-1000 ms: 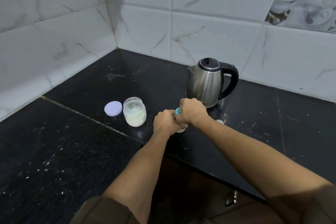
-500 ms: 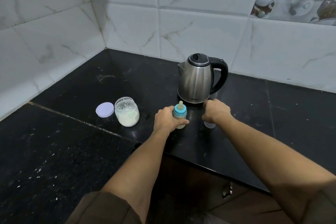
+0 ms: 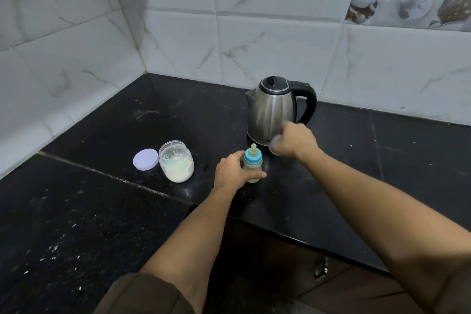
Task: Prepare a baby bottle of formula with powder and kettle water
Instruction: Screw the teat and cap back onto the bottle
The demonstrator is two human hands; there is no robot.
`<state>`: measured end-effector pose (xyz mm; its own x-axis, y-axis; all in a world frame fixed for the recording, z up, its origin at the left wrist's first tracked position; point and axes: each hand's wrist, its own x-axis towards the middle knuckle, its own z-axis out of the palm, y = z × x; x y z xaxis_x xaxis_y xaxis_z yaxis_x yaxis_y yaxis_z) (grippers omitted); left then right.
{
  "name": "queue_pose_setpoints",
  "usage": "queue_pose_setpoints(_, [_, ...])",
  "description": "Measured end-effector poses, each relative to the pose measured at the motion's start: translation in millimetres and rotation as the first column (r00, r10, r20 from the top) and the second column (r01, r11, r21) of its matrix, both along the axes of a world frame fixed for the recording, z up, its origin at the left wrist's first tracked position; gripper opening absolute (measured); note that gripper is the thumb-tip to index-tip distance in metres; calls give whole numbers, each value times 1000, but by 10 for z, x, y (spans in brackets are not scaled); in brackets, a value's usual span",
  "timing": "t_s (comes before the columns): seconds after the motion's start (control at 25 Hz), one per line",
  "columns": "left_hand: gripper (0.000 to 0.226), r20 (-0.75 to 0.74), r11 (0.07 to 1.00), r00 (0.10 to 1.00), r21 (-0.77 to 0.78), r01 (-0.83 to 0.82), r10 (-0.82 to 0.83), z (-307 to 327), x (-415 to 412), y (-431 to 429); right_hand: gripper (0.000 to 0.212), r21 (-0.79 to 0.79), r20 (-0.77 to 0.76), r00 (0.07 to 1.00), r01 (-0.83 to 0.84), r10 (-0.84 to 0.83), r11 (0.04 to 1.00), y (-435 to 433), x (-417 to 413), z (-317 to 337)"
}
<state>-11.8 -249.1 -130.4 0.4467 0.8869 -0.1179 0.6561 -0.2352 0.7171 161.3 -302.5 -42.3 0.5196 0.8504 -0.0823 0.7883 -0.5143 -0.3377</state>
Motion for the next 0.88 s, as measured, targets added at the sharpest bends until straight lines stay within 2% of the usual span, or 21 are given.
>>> queue_pose_setpoints(0.08, [86,10,1000,1000,-11,-3,3,44,-1,9,32,157,-26,997,-74,79,985,108,-109,286])
queue_pose_setpoints(0.16, [80,2,1000,1000,-8,-2,2,98,-6,16,44,205,-22,980,-188,196,961,162,-231,485])
queue_pose_setpoints(0.28, [64,-42,999,999,40,10,-9,142,-11,31,54,71,27,940,-342,341,937,168,-363,507])
queue_pose_setpoints(0.48, [52,-97,999,995,40,5,-1,168,22,33,57,-106,100,912,-389,399,915,99,-409,260])
queue_pose_setpoints(0.88, [35,-63,1000,998,9,-27,28,91,9,48,49,-111,137,893,-415,428,903,91,-392,73])
